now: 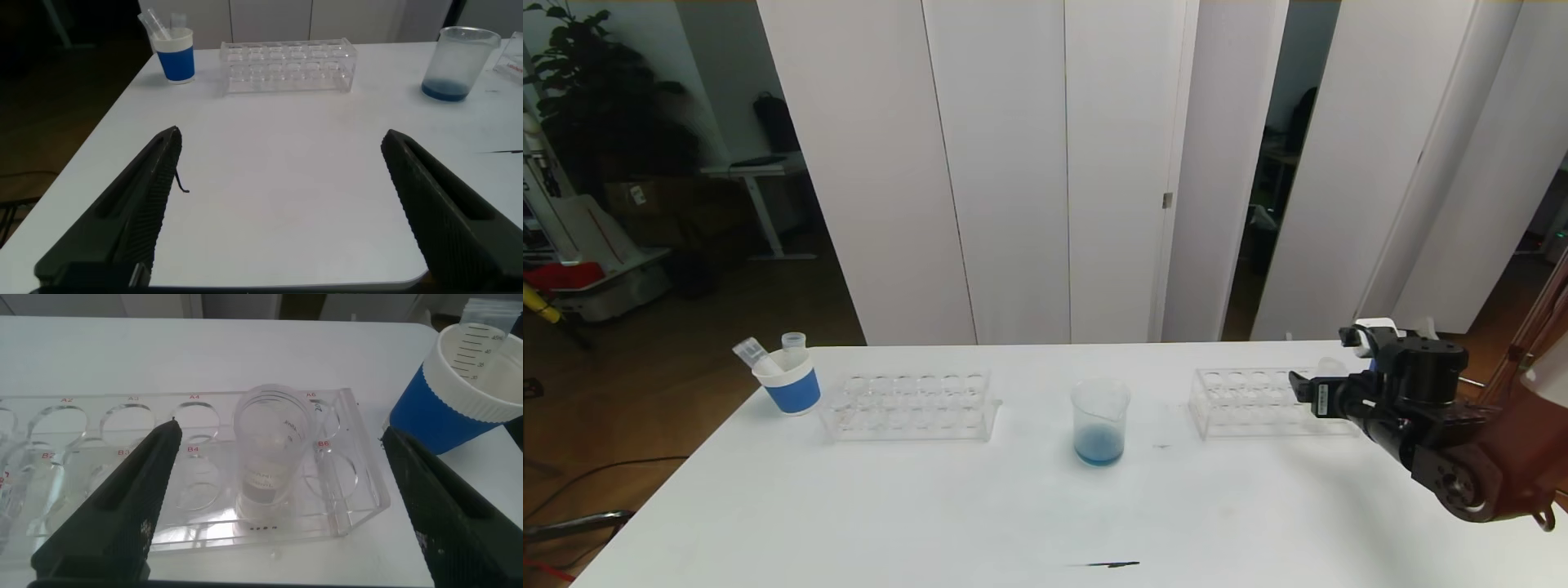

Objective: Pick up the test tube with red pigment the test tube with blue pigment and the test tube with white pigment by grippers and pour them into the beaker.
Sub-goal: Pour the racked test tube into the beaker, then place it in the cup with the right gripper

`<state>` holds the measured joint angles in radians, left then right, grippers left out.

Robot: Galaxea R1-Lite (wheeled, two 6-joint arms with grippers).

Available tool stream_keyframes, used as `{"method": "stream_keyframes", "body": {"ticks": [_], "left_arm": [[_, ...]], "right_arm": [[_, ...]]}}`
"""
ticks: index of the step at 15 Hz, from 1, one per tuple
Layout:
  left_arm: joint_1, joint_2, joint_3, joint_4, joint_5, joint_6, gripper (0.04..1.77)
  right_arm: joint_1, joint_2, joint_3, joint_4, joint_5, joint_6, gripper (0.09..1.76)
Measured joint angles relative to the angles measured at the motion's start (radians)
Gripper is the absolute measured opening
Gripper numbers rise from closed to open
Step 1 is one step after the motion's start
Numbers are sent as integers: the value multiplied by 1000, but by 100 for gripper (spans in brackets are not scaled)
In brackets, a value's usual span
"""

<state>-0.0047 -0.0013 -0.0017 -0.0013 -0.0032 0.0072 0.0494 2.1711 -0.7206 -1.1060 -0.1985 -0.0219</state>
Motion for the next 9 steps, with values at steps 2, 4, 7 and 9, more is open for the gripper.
{"method": "stream_keyframes", "body": {"ticks": [2,4,7,9], "left_arm": [[0,0,0,0,0,0,174],[0,0,0,0,0,0,174],[0,0,0,0,0,0,174],[0,0,0,0,0,0,174]], "right_arm": [[0,15,-16,0,0,-4,175],[3,24,-23,0,0,-4,175],[4,36,-32,0,0,-11,175],[11,41,-36,-1,0,-12,175]]}}
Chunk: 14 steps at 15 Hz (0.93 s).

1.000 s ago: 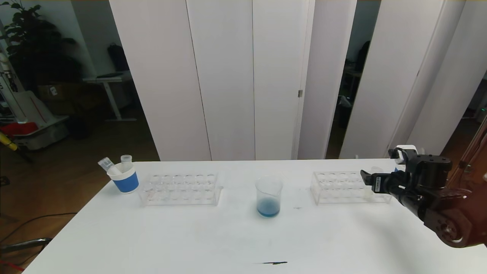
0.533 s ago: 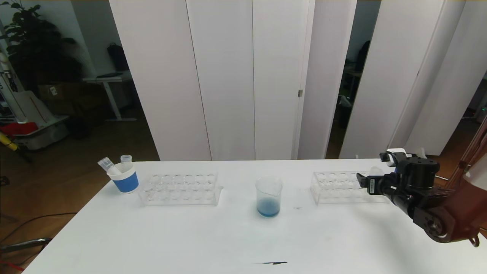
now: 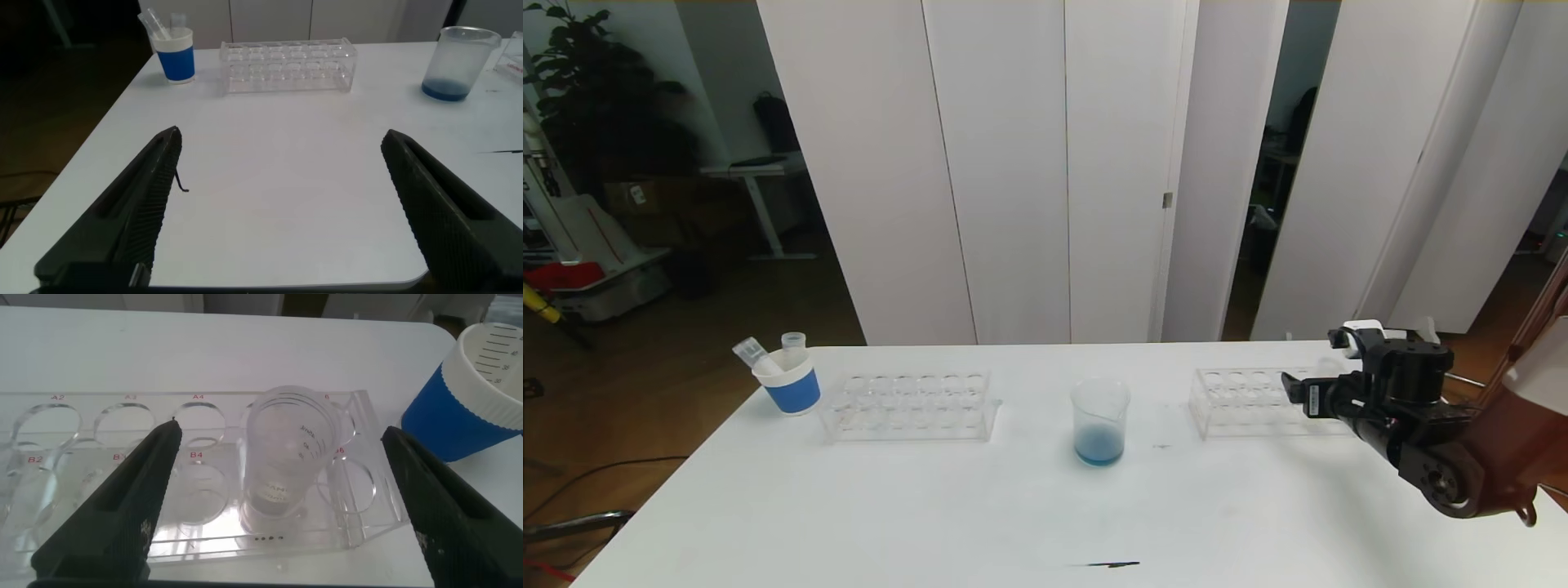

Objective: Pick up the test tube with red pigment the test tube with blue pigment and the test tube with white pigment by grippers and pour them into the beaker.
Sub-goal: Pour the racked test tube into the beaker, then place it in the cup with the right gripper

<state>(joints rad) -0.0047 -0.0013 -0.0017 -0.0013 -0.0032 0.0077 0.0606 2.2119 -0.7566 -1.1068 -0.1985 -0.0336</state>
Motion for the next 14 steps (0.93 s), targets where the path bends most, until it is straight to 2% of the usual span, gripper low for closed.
{"method": "stream_keyframes", "body": {"ticks": [7,8,9,10,11,12,14], "left_arm": [[0,0,0,0,0,0,174],[0,0,0,0,0,0,174],[0,0,0,0,0,0,174],[0,0,0,0,0,0,174],[0,0,0,0,0,0,174],[0,0,0,0,0,0,174],[0,0,0,0,0,0,174]], "right_arm": [[2,14,-19,1,0,3,175],[2,18,-21,1,-1,3,168],[3,22,-22,1,-1,3,148],[4,25,-23,0,-1,3,113],[5,27,-23,-1,-4,3,64],[5,29,-23,-3,-2,4,45],[7,31,-23,-2,-3,3,68]]}}
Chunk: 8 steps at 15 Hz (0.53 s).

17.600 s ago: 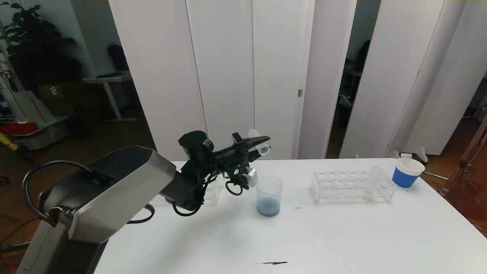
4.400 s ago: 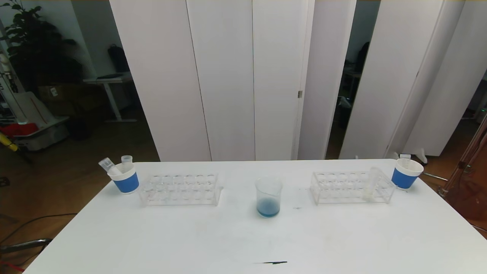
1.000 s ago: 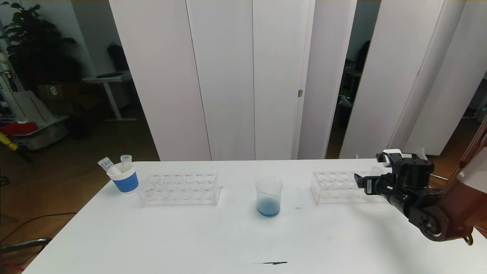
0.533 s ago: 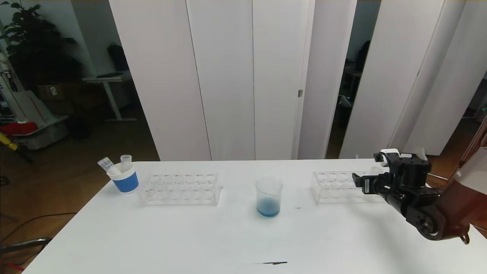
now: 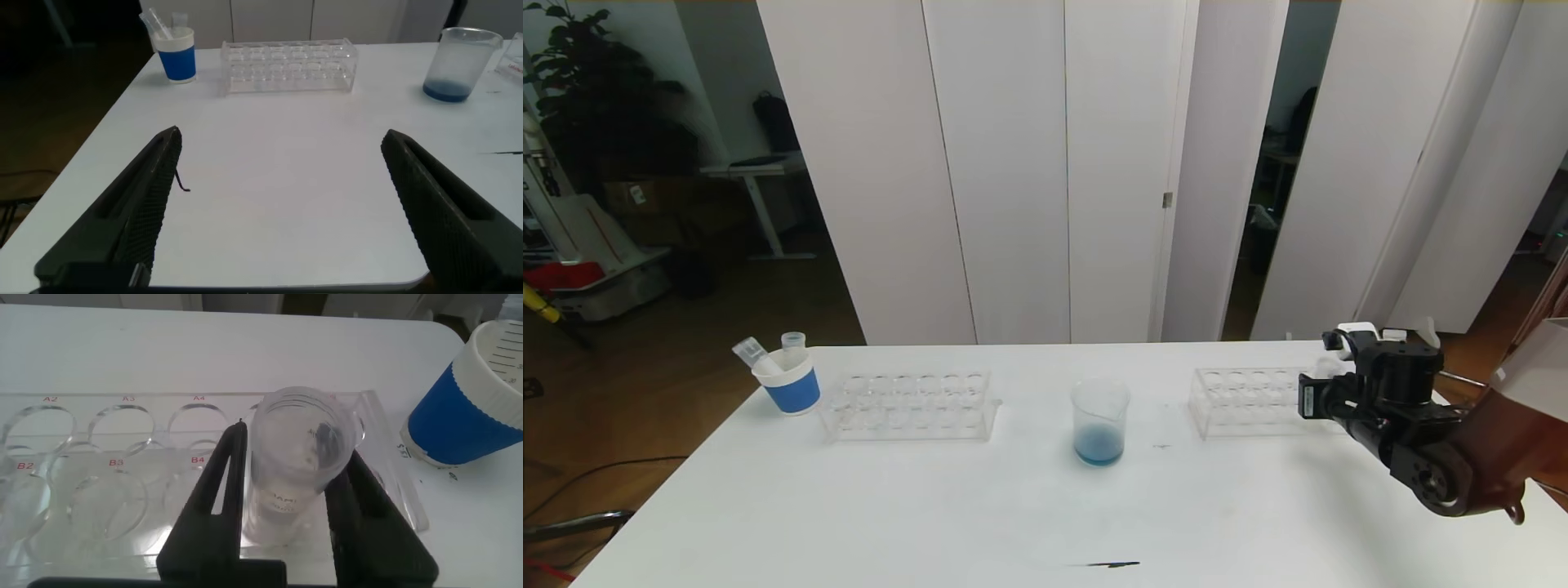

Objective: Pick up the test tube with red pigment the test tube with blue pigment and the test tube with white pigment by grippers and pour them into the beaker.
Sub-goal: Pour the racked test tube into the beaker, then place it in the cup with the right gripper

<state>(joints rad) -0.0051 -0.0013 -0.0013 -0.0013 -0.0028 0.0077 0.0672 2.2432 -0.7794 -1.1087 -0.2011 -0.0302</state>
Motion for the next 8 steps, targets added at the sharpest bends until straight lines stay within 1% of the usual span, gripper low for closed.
{"method": "stream_keyframes", "body": {"ticks": [1,8], "left_arm": [[0,0,0,0,-1,0,174],[0,0,0,0,0,0,174]], "right_arm": [[-1,1,0,0,0,0,58],[0,1,-1,1,0,2,58]]}}
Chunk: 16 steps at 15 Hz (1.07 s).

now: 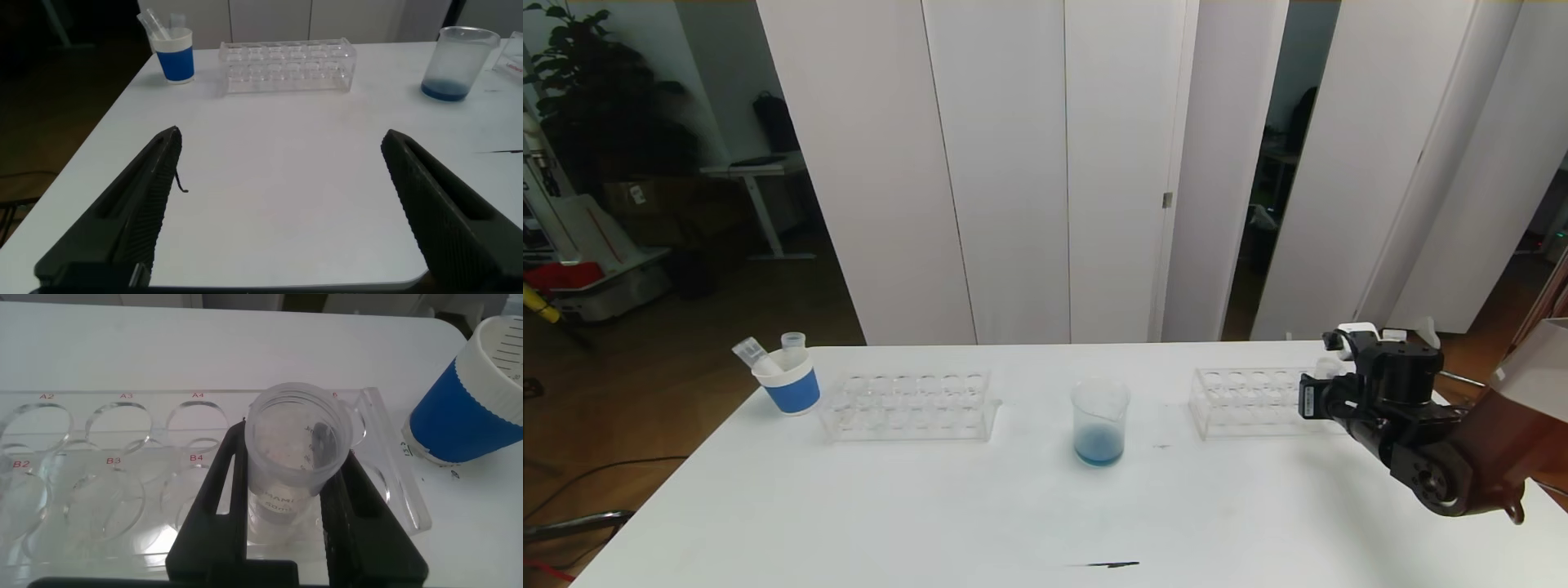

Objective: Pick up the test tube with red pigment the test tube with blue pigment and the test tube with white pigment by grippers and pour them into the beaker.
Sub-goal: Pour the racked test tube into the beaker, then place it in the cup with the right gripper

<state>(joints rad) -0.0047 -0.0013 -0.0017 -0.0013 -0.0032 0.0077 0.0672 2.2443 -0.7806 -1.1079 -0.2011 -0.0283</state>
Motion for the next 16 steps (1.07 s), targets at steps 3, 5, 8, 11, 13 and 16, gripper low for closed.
{"method": "stream_keyframes", "body": {"ticks": [3,5,8,11,13,16], "left_arm": [[0,0,0,0,0,0,174],[0,0,0,0,0,0,174],[0,0,0,0,0,0,174],[0,0,0,0,0,0,174],[0,0,0,0,0,0,174],[0,0,0,0,0,0,174]], "right_arm": [[0,-5,-5,4,1,10,58],[1,-18,-10,3,1,11,58],[10,-45,-1,2,-1,11,58],[20,-88,1,3,-19,11,58],[24,-132,-10,8,-16,13,58],[24,-203,-94,57,-12,-24,58]]}}
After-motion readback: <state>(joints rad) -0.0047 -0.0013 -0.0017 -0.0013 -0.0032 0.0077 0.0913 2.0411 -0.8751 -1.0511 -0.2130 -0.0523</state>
